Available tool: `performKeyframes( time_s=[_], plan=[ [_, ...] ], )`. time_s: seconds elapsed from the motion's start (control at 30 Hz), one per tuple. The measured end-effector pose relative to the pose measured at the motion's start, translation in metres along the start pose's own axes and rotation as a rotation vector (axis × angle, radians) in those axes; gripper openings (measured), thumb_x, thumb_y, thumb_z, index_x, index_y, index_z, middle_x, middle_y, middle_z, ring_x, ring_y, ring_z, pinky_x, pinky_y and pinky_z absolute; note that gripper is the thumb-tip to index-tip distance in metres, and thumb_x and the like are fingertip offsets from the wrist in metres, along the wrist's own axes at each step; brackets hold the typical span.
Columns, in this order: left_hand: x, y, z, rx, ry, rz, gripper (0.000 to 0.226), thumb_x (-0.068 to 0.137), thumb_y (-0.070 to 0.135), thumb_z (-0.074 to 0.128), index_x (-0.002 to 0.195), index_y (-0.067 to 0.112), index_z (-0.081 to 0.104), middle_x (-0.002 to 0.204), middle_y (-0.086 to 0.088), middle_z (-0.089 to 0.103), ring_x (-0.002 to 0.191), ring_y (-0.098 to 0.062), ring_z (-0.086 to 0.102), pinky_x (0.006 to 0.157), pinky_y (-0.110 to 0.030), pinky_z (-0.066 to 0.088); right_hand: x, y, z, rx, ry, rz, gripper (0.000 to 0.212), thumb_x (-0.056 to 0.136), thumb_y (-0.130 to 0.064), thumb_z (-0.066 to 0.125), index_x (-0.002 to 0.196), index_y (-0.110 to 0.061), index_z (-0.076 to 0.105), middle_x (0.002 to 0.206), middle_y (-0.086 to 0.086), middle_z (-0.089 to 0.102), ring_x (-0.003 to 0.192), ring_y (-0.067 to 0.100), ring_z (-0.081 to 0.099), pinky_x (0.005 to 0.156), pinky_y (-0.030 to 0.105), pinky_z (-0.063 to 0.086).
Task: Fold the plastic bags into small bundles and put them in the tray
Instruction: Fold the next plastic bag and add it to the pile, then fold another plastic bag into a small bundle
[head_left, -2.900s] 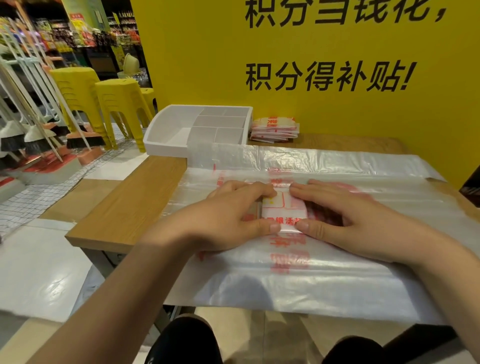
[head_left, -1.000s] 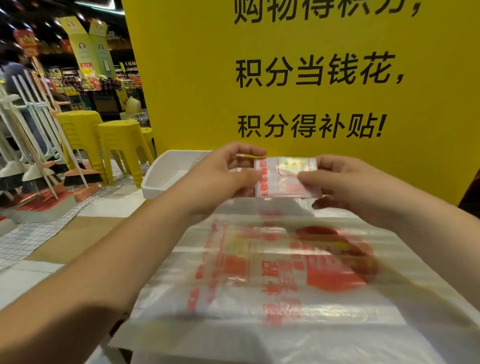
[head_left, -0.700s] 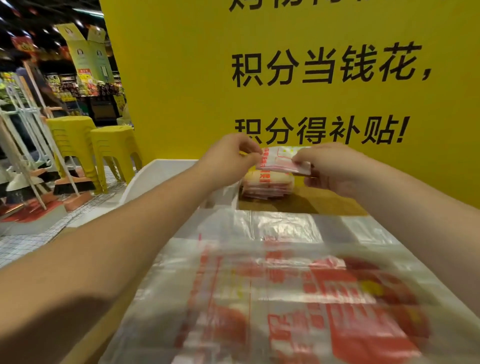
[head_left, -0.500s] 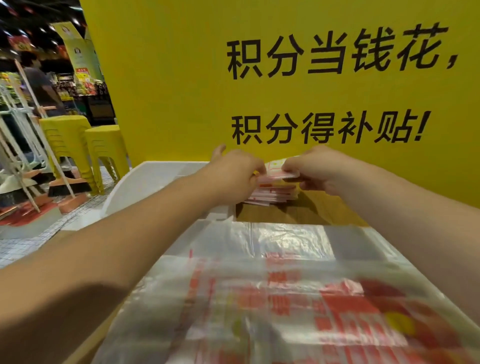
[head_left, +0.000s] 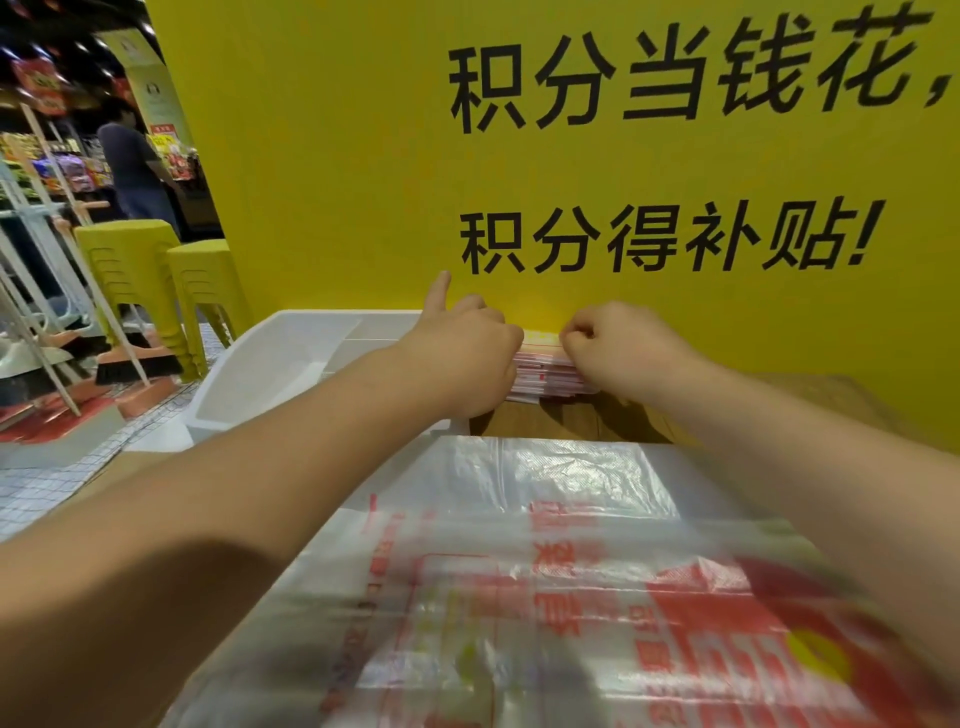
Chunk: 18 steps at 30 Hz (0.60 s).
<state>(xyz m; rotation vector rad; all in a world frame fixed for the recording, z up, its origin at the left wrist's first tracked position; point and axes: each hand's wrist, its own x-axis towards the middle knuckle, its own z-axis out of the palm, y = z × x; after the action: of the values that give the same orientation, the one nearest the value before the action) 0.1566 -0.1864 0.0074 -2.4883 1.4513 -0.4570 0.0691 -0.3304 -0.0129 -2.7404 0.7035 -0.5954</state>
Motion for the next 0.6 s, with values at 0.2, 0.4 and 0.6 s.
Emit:
performKeyframes(
  time_s=[0.2,0.4,0.6],
  plan=[
    [-0.036,-0.006,-0.029,-0.087,0.039,-0.02,0.04,0.105,0.032,0.033,0.144,0.028,0.043,0.143,-0.002,0.047,0.142,-0.026,0.029,0.12,-0.057,-0.001,-0.03,0.0,-0.03,0.06,-0.006,-0.076,0.037,0.101,-0.026,0.045,0.134,-0.019,0.059,0.129,0.009,0.06,0.101,0.022,0.055,0.063,0.025,0.039],
    [-0.112,0.008,-0.063,-0.077,-0.057,0.048,0.044,0.104,0.045,0.03,0.144,0.032,0.042,0.149,-0.001,0.042,0.144,-0.026,0.025,0.122,-0.055,0.002,-0.117,-0.013,-0.072,-0.051,-0.091,-0.213,0.035,0.1,-0.036,0.05,0.132,-0.025,0.06,0.125,0.004,0.057,0.11,0.02,0.053,0.086,0.029,0.038],
    [-0.223,0.035,-0.075,-0.252,-0.001,0.187,0.059,0.095,0.069,0.021,0.146,0.042,0.035,0.152,0.012,0.035,0.145,-0.013,0.021,0.123,-0.045,0.003,-0.237,-0.024,-0.101,-0.069,-0.152,-0.376,0.043,0.094,-0.055,0.044,0.129,-0.036,0.058,0.129,-0.016,0.054,0.118,0.002,0.048,0.09,0.009,0.029]
  ],
)
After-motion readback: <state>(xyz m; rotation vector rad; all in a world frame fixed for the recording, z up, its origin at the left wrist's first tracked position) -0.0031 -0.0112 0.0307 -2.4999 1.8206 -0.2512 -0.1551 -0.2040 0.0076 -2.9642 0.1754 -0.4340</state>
